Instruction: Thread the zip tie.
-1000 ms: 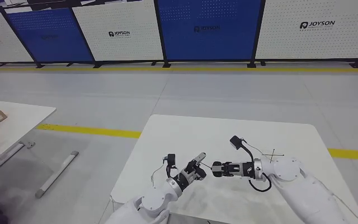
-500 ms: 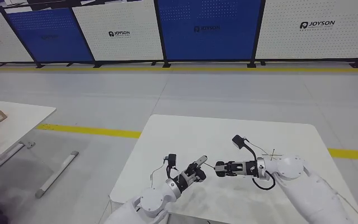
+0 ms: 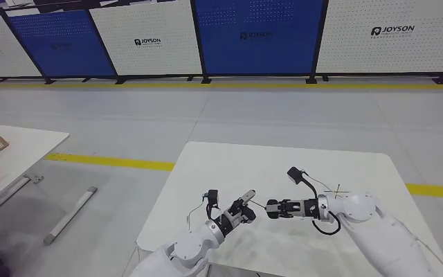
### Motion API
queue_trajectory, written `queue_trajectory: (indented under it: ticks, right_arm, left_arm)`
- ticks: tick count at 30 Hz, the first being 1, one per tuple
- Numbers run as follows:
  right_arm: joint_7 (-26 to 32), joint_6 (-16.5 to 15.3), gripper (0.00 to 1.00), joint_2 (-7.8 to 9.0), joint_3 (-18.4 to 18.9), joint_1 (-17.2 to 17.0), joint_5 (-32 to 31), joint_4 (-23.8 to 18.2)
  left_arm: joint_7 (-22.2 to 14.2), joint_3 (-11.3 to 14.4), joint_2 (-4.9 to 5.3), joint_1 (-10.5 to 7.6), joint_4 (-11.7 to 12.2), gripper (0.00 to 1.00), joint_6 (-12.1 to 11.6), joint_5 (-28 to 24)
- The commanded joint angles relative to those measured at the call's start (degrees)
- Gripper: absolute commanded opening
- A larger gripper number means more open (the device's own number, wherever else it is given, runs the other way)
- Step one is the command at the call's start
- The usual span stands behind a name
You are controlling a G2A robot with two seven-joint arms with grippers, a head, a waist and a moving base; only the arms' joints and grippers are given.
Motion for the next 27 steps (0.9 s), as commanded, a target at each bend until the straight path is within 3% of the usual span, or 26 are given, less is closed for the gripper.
queue_trajectory:
  ticks: [1, 3, 11, 15, 19, 27]
  right_arm:
    - [0.00, 0.00, 0.00, 0.00, 0.00, 0.00, 0.00, 0.00]
    - [0.00, 0.00, 0.00, 0.00, 0.00, 0.00, 0.00, 0.00]
    - [0.00, 0.00, 0.00, 0.00, 0.00, 0.00, 0.00, 0.00]
    - [-0.46, 0.11, 0.00, 0.00, 0.01, -0.14, -0.15, -0.04]
    - [-3.45, 1.76, 0.00, 0.09, 0.13, -1.36, -2.66, -2.24]
    - [-2.27, 1.84, 0.00, 0.24, 0.93, -1.80, -2.22, -2.93]
  left_arm:
    - [-0.41, 0.24, -0.13, 0.08, 0.19, 1.00, -1.23, 0.67]
    - [-0.12, 0.43, -0.36, 0.04, 0.67, 1.00, -2.27, 0.44]
    - [0.08, 0.41, -0.44, 0.02, 0.57, 1.00, -2.23, 0.34]
    - [1.39, 0.24, -0.85, -0.17, 0.75, 1.00, -3.36, -0.43]
    - [1.58, 0.26, -1.10, -0.43, 1.11, 1.00, -2.83, -0.67]
    - [1.58, 0.26, -1.10, -0.43, 1.11, 1.00, -2.83, -0.67]
